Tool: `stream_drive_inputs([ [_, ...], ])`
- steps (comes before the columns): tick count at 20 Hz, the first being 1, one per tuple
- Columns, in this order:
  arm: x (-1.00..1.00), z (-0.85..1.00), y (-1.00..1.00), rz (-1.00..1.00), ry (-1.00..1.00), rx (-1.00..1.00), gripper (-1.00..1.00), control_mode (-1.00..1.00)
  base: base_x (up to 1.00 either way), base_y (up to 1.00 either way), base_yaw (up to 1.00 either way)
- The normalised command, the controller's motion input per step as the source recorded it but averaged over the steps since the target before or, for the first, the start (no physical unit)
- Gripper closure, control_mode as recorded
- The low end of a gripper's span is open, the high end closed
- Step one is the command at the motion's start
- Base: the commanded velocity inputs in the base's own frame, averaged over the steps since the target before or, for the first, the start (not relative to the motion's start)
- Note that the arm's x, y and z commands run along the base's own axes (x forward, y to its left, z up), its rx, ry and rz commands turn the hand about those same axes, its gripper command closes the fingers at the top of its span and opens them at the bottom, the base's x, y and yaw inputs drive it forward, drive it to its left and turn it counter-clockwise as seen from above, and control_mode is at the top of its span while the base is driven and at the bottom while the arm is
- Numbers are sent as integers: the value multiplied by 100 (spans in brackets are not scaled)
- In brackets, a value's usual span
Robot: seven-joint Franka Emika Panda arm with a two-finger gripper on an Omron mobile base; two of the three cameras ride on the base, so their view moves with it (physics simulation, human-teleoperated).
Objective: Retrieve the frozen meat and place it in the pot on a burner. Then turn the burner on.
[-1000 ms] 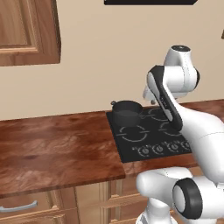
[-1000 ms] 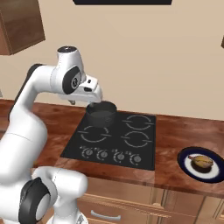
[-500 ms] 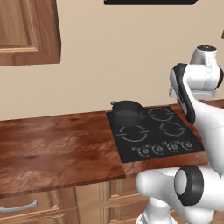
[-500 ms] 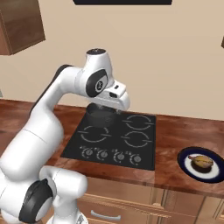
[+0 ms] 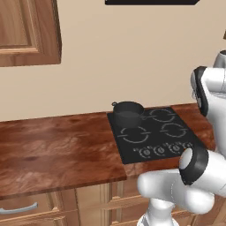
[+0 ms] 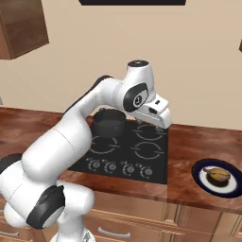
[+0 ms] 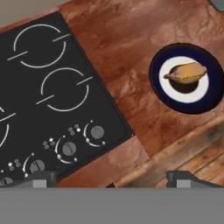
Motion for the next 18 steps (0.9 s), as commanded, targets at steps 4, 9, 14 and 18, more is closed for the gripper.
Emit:
stream_drive_inputs([
  [4, 13, -6, -88, 18, 0, 2, -100, -100, 0, 0, 0],
  [9, -2, -26, -85, 19, 4, -4, -100, -100, 0, 0, 0],
  [14, 6, -42, -69, 33, 16, -15, -100, -100, 0, 0, 0],
  [18, 6, -29, -61, 33, 24, -4, -100, -100, 0, 0, 0],
])
